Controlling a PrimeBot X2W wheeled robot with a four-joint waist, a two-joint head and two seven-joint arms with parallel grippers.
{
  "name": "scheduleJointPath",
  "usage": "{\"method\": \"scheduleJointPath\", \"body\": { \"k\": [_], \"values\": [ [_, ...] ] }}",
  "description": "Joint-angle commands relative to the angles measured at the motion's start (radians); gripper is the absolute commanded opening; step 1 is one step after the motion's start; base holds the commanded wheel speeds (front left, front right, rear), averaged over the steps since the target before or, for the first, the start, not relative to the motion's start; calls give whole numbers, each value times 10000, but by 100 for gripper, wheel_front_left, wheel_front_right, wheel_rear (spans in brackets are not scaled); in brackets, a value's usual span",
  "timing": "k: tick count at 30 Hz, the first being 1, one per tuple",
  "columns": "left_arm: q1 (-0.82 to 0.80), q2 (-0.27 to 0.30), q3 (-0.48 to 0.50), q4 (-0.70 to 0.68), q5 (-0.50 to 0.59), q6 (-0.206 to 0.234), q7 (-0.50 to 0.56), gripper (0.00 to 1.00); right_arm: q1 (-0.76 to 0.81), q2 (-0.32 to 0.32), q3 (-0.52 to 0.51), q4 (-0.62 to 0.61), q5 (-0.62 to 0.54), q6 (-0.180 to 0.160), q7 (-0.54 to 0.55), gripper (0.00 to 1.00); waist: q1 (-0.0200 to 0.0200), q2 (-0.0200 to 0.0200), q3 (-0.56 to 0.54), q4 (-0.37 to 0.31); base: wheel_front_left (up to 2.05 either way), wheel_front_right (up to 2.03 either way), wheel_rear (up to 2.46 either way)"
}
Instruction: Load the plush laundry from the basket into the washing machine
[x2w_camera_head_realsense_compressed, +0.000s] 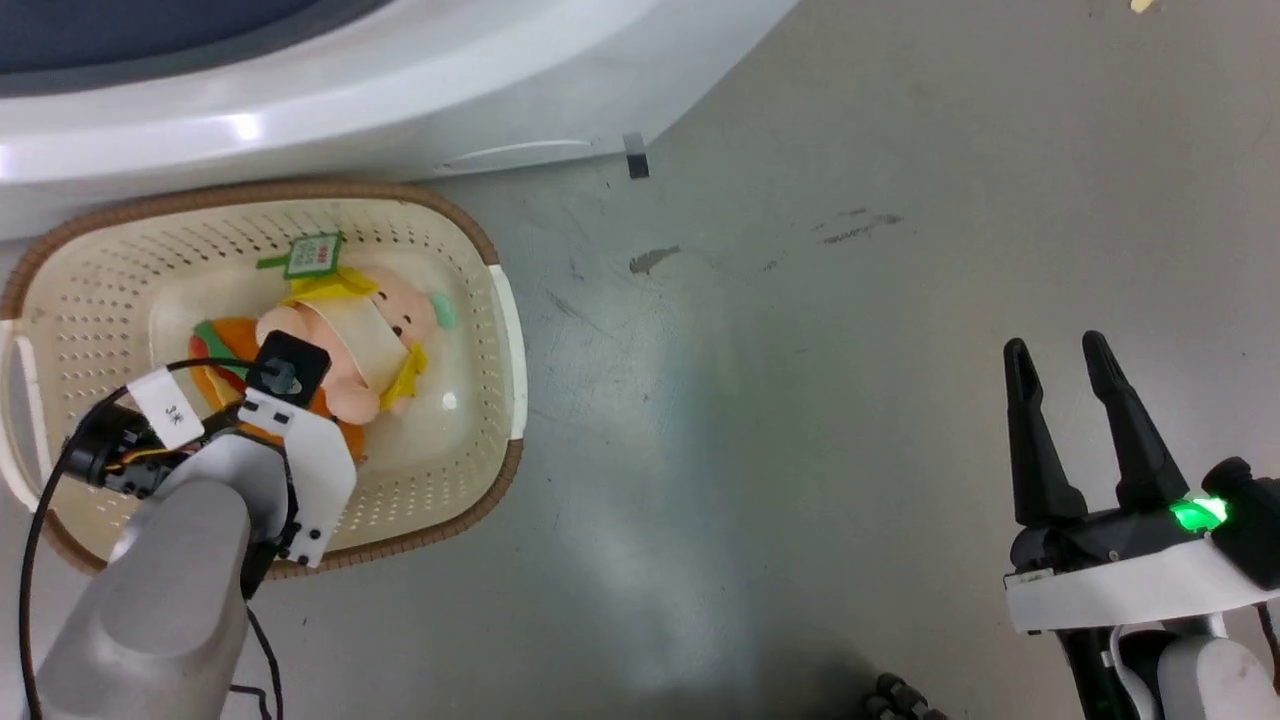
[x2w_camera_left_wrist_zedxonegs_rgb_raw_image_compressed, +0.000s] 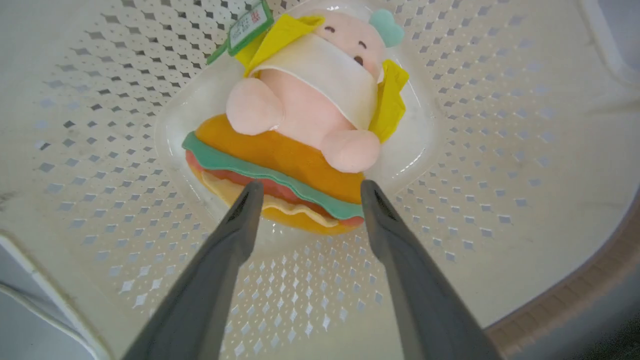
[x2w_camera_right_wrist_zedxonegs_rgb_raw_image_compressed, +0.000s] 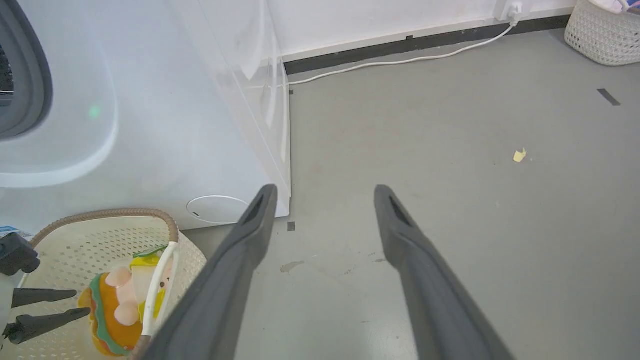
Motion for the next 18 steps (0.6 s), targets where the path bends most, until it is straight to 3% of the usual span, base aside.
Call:
{"method": "scheduleJointPath", "body": {
  "k": [1,18],
  "values": [
    [-386,210,-271,346,48,-33,179,100,-222,2,36,-77,137,-7,-117,100,-1,0,317,-79,0,0,0],
    [-2389,803,-1035,2063,-144,167,-141,100,-467,3,11,-277,590,-8,-471,100,-1,0,1978,-395,0,0,0]
  ]
}}
